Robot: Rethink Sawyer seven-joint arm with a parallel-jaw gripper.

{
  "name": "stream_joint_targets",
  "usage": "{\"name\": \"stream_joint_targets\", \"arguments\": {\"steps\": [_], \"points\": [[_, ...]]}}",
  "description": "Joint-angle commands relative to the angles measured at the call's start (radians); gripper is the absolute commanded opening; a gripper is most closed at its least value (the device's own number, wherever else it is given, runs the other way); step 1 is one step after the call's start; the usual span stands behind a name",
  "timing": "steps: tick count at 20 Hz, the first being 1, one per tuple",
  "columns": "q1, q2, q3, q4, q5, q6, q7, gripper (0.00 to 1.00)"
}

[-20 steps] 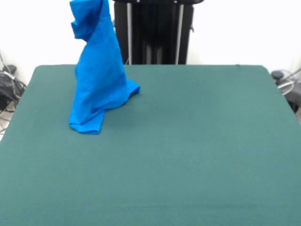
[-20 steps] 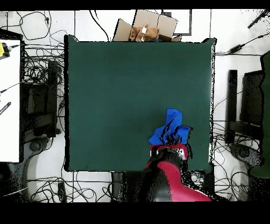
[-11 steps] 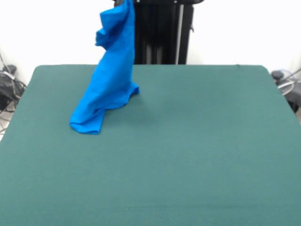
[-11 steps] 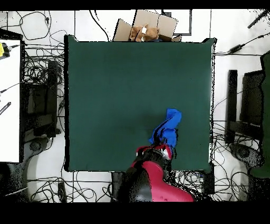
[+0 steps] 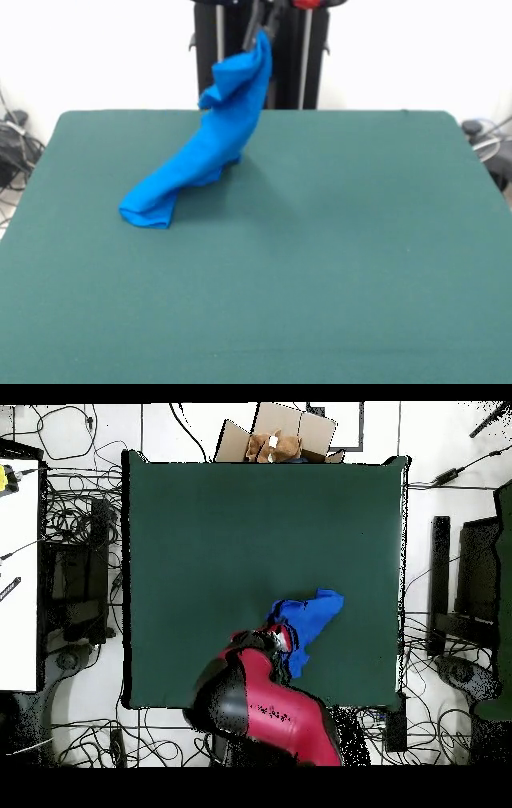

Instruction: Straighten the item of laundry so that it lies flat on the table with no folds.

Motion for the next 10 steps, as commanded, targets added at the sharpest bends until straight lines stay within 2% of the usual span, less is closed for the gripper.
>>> {"name": "stream_joint_targets", "arguments": {"steps": [1, 4, 10], "points": [[0.078, 0.248, -0.047, -0.188, 0.213, 0.045, 0.375, 0.0], [0.086, 0.293, -0.04, -0.223, 0.284, 0.027, 0.369, 0.0], [0.149, 0.386, -0.107, -0.338, 0.37, 0.105, 0.321, 0.0]]}}
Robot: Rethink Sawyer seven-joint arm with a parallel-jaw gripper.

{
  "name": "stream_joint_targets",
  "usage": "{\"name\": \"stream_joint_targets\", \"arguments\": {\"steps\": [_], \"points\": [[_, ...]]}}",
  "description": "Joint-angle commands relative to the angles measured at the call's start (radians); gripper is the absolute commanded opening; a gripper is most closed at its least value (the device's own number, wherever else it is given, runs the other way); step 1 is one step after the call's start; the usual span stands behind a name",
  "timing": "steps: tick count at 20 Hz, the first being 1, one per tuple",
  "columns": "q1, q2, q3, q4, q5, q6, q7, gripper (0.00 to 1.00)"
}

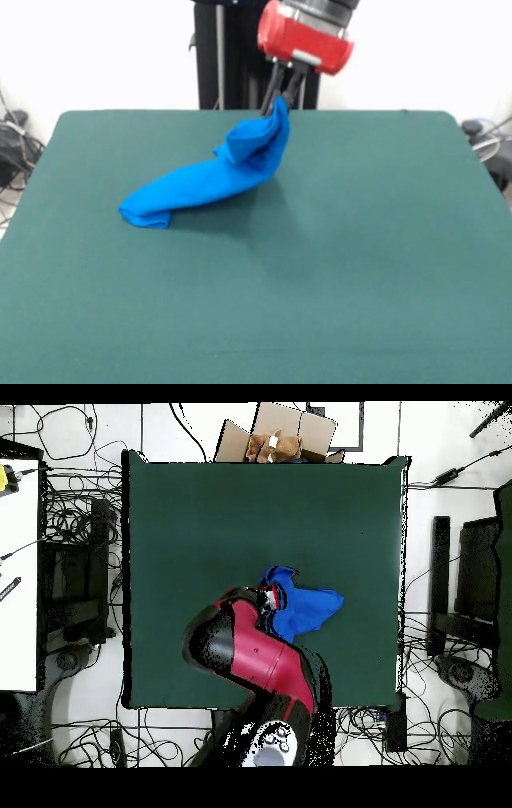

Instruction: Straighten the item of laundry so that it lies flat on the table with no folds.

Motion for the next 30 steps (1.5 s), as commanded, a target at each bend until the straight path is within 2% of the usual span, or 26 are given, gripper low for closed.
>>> {"name": "stream_joint_targets", "arguments": {"steps": [1, 7, 14, 30], "points": [[0.061, 0.161, -0.075, -0.165, 0.119, 0.116, 0.312, 0.0], [0.092, 0.216, -0.119, -0.262, 0.148, 0.206, 0.294, 0.0], [0.154, 0.27, -0.204, -0.358, 0.183, 0.328, 0.358, 0.0], [0.226, 0.382, -0.317, -0.477, 0.166, 0.434, 0.348, 0.0]]}}
